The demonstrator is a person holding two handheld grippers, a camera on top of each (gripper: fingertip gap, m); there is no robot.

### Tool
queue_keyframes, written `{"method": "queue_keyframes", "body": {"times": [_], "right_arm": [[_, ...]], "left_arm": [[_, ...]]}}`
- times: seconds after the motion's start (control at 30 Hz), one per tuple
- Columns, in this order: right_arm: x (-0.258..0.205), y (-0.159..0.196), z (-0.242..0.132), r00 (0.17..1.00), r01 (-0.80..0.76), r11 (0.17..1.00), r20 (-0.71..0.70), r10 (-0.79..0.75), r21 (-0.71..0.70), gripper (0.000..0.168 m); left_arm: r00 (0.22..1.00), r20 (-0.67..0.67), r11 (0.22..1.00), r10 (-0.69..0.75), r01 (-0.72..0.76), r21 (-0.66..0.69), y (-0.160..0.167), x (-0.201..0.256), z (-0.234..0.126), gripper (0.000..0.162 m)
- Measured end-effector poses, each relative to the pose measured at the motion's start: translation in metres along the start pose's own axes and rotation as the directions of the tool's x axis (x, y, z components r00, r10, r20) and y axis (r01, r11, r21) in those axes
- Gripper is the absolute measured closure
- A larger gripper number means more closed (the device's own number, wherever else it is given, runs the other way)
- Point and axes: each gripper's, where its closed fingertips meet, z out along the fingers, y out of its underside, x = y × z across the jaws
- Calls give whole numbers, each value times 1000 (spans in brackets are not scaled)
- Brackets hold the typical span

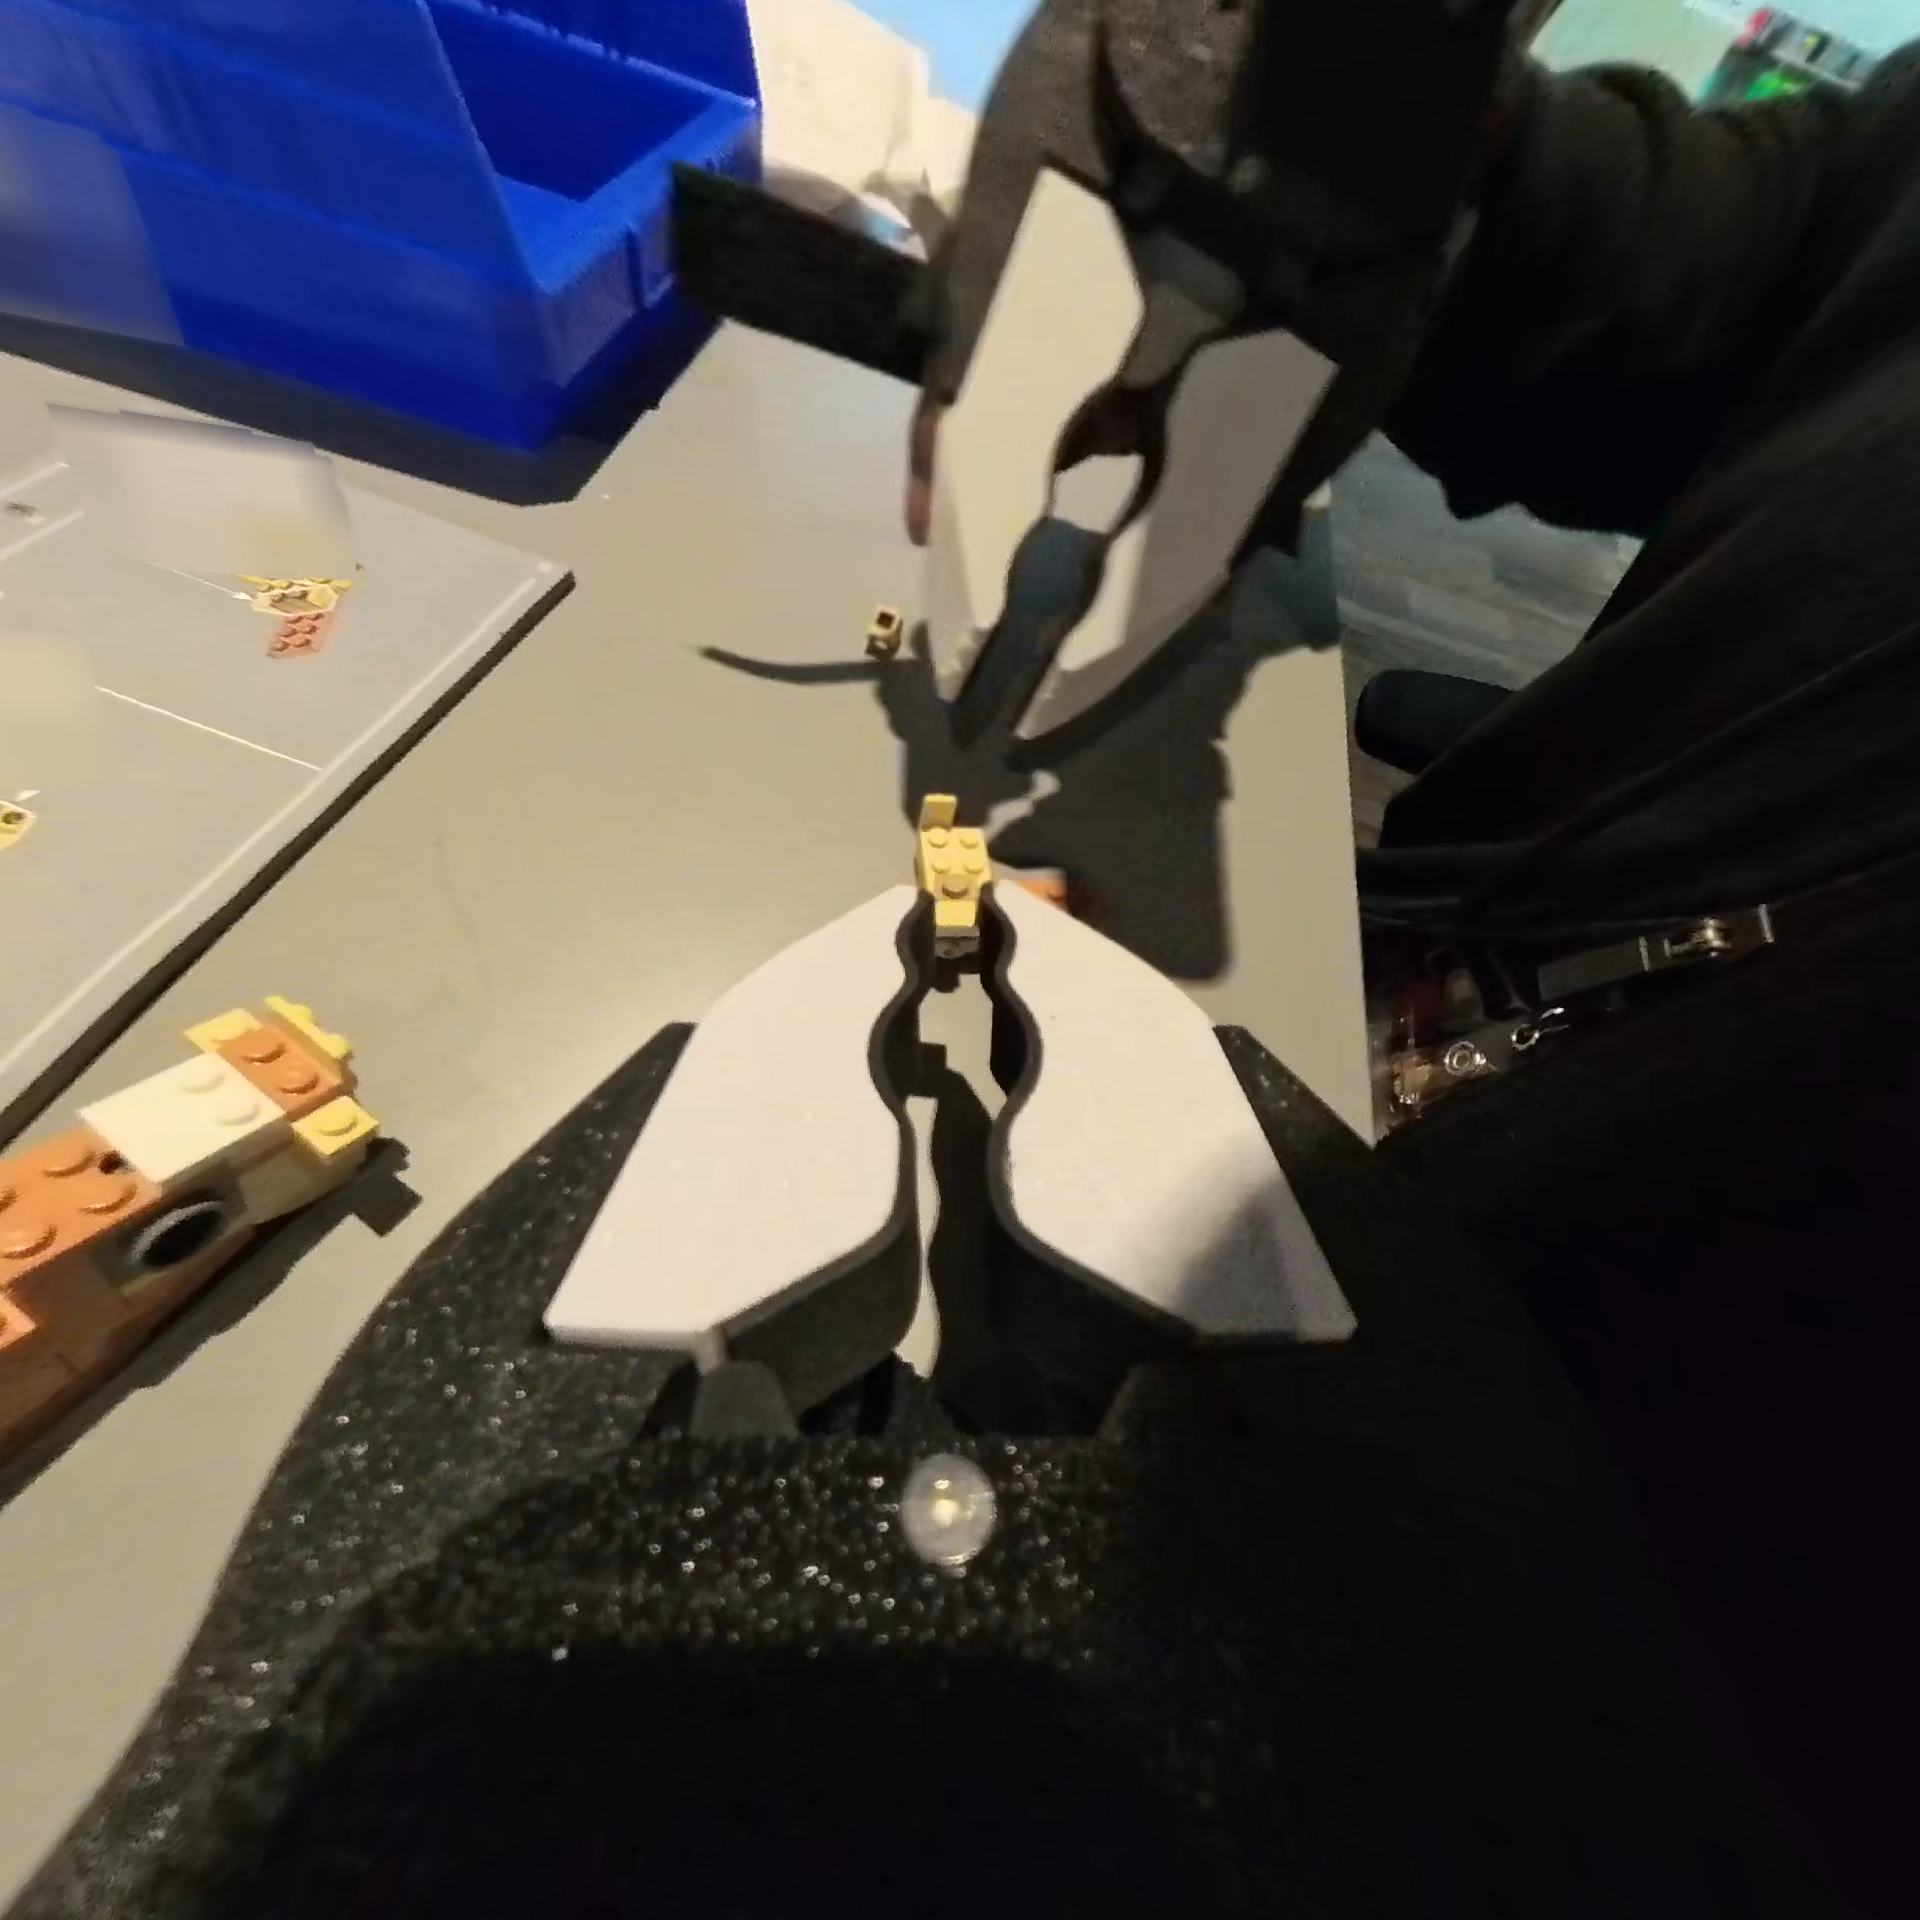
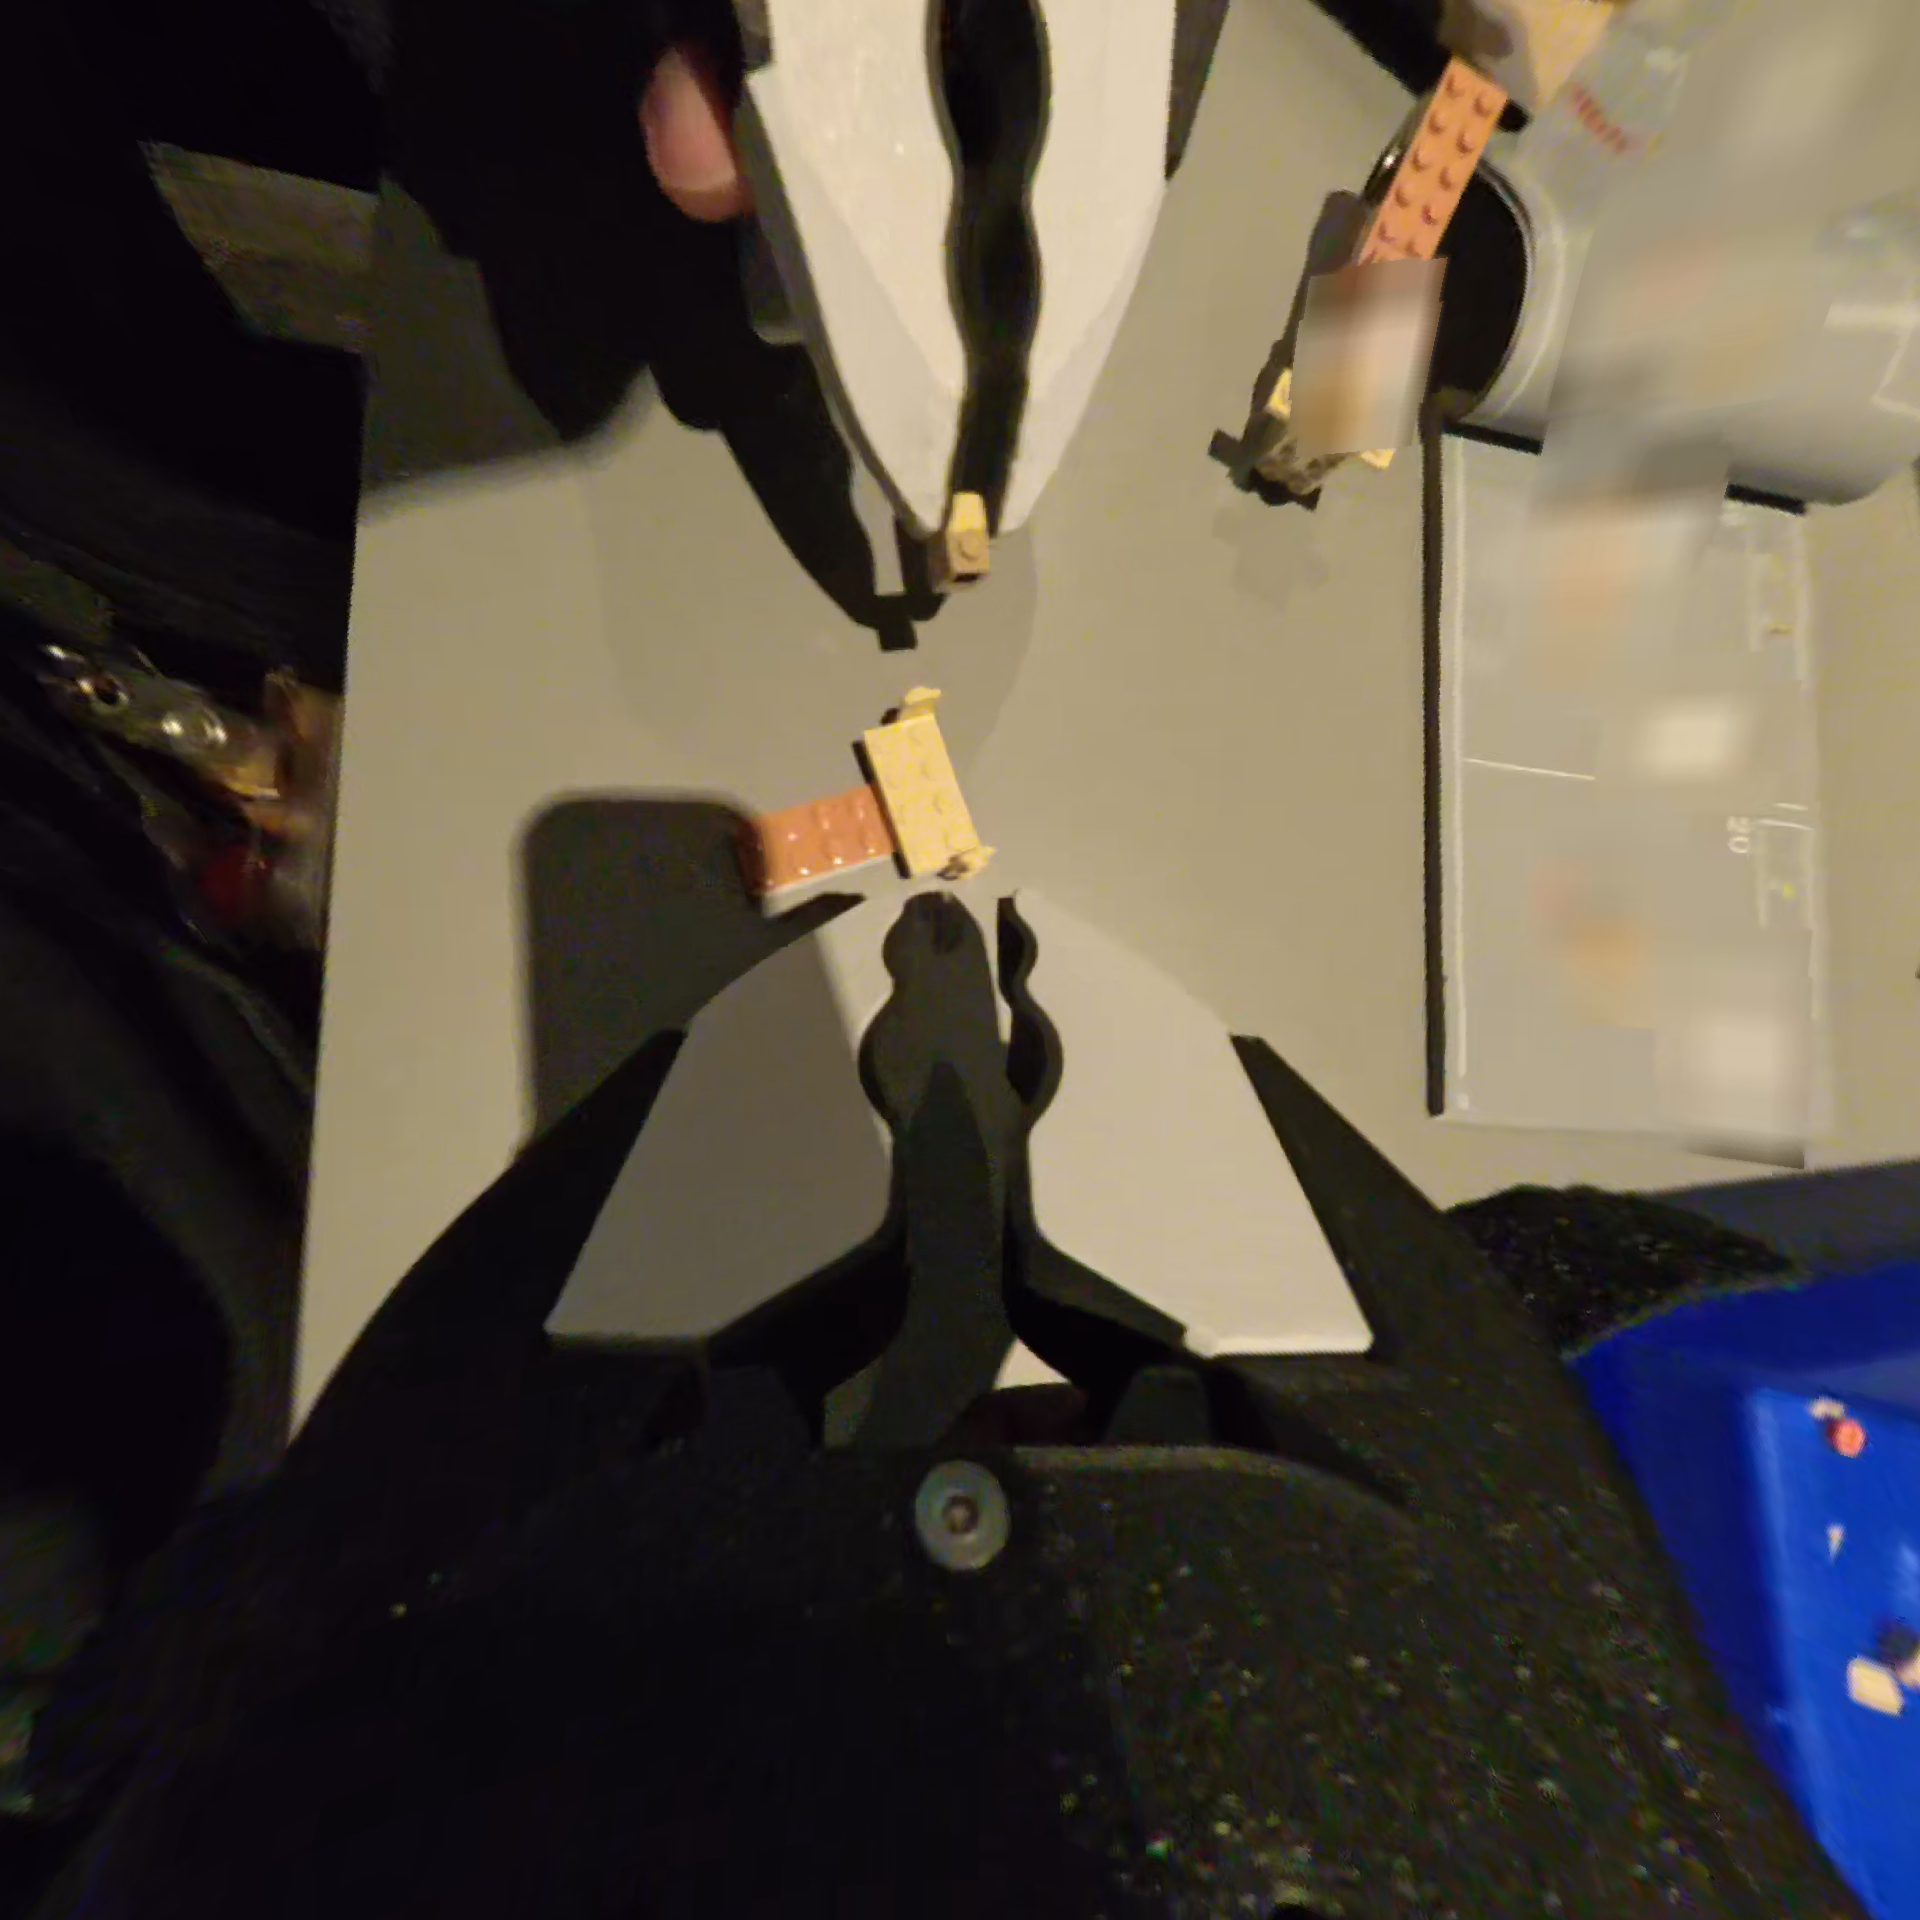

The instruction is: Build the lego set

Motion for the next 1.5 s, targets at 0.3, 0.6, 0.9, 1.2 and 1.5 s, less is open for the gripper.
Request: {"method": "queue_keyframes", "body": {"times": [0.3,0.6,0.9,1.2,1.5], "right_arm": [[-41,15,19,790,-589,808,-200,580,20,141],[-40,6,26,662,-684,726,-357,659,72,142],[-44,10,23,776,-617,776,-267,571,-131,152],[-37,7,-25,929,-260,707,29,368,-658,152],[-34,0,-7,924,-133,618,129,361,-775,153]], "left_arm": [[997,-17,996,76,-77,-54,0,-1,13,155],[997,49,995,62,-58,-83,4,-5,16,155],[998,43,999,36,-36,7,-2,1,1,155],[1000,13,999,10,-10,47,-4,10,-7,154],[1000,-10,995,-24,25,100,-2,10,-25,154]]}}
